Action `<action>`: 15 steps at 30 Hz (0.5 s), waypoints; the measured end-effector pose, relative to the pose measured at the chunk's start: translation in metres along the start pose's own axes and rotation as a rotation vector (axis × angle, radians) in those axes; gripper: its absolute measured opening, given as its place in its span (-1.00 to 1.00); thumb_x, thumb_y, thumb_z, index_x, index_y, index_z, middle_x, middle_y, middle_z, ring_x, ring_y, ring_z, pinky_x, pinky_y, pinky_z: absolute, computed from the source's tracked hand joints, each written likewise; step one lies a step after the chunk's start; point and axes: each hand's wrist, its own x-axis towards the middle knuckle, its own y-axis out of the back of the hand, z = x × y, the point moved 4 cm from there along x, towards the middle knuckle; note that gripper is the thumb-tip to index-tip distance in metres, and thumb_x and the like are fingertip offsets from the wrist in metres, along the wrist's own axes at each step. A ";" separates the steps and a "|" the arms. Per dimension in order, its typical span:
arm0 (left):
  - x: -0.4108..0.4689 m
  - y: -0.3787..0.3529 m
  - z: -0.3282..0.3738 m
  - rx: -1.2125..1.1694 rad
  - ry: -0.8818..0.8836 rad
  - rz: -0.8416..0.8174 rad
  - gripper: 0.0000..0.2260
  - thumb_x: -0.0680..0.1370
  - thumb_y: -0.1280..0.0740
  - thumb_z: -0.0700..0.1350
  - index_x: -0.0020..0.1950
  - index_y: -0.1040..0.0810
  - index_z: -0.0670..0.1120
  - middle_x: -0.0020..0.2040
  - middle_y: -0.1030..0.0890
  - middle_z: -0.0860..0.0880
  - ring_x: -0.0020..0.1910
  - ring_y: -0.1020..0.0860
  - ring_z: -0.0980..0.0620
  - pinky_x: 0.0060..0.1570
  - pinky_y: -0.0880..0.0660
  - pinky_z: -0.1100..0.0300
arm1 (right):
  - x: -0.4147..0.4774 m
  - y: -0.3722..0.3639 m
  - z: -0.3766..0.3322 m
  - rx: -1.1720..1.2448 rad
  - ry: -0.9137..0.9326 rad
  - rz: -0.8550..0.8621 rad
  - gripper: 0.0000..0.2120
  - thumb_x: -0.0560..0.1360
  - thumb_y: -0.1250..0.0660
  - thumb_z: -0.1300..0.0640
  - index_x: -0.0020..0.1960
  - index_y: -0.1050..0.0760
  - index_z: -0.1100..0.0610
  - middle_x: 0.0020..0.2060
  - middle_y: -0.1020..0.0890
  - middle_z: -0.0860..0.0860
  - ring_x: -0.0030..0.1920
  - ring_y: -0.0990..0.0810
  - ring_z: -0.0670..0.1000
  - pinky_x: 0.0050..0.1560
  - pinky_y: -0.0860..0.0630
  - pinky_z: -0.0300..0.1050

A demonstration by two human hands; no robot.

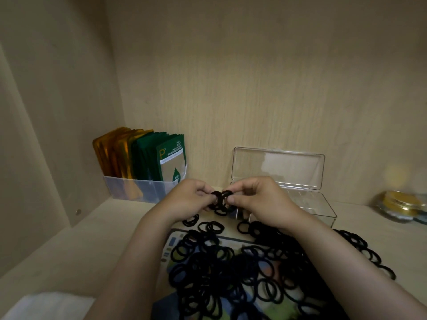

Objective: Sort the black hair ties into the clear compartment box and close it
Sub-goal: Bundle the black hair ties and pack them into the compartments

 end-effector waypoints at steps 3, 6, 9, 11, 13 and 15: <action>-0.004 -0.007 0.009 -0.124 0.013 -0.041 -0.90 0.55 -0.40 -0.14 0.01 -0.67 -0.13 -0.19 -0.73 -0.05 -0.21 -0.69 0.11 -0.13 -0.60 0.24 | 0.002 -0.002 0.008 0.054 -0.032 0.018 -0.88 0.51 -0.43 0.31 0.00 -0.69 0.18 -0.28 -0.70 0.15 -0.42 -0.52 0.03 -0.42 -0.47 -0.23; -0.007 -0.012 0.016 -0.272 0.016 -0.094 -0.87 0.56 -0.40 -0.12 0.03 -0.69 -0.15 -0.14 -0.74 -0.10 -0.13 -0.71 0.04 -0.14 -0.60 0.28 | 0.004 -0.002 0.011 0.045 -0.036 0.103 -0.90 0.50 -0.43 0.31 -0.01 -0.68 0.19 -0.37 -0.67 0.07 -0.55 -0.51 -0.04 -0.51 -0.43 -0.25; -0.010 -0.010 0.020 -0.367 0.018 -0.120 -0.84 0.60 -0.34 -0.16 0.08 -0.67 -0.18 -0.09 -0.73 -0.16 -0.09 -0.70 0.00 -0.08 -0.63 0.26 | 0.005 0.000 0.010 -0.015 -0.003 0.194 -0.86 0.49 -0.45 0.29 0.02 -0.59 0.14 -0.16 -0.64 0.10 -0.57 -0.53 -0.06 -0.57 -0.39 -0.27; -0.011 -0.006 0.022 -0.405 0.008 -0.136 -0.82 0.62 -0.30 -0.19 0.13 -0.65 -0.21 -0.01 -0.71 -0.23 -0.05 -0.68 -0.01 -0.03 -0.63 0.23 | 0.005 0.001 0.009 -0.065 0.022 0.229 -0.78 0.50 -0.45 0.24 0.11 -0.53 0.07 -0.03 -0.60 0.04 -0.53 -0.59 0.00 -0.55 -0.44 -0.23; -0.014 -0.003 0.023 -0.394 -0.010 -0.165 -0.79 0.63 -0.27 -0.19 0.16 -0.64 -0.23 0.03 -0.69 -0.25 -0.01 -0.68 -0.03 0.01 -0.62 0.20 | 0.006 -0.003 0.008 -0.069 0.016 0.154 -0.84 0.54 -0.41 0.20 0.11 -0.56 0.07 -0.13 -0.63 0.03 -0.45 -0.65 0.10 -0.52 -0.51 -0.14; -0.017 0.000 0.022 -0.373 0.002 -0.203 -0.77 0.65 -0.24 -0.18 0.16 -0.63 -0.24 0.02 -0.70 -0.24 -0.01 -0.69 -0.04 0.01 -0.63 0.19 | 0.006 -0.008 0.008 -0.102 0.016 0.086 -0.91 0.57 -0.36 0.20 0.02 -0.62 0.08 -0.33 -0.63 0.03 -0.51 -0.60 -0.01 -0.53 -0.48 -0.19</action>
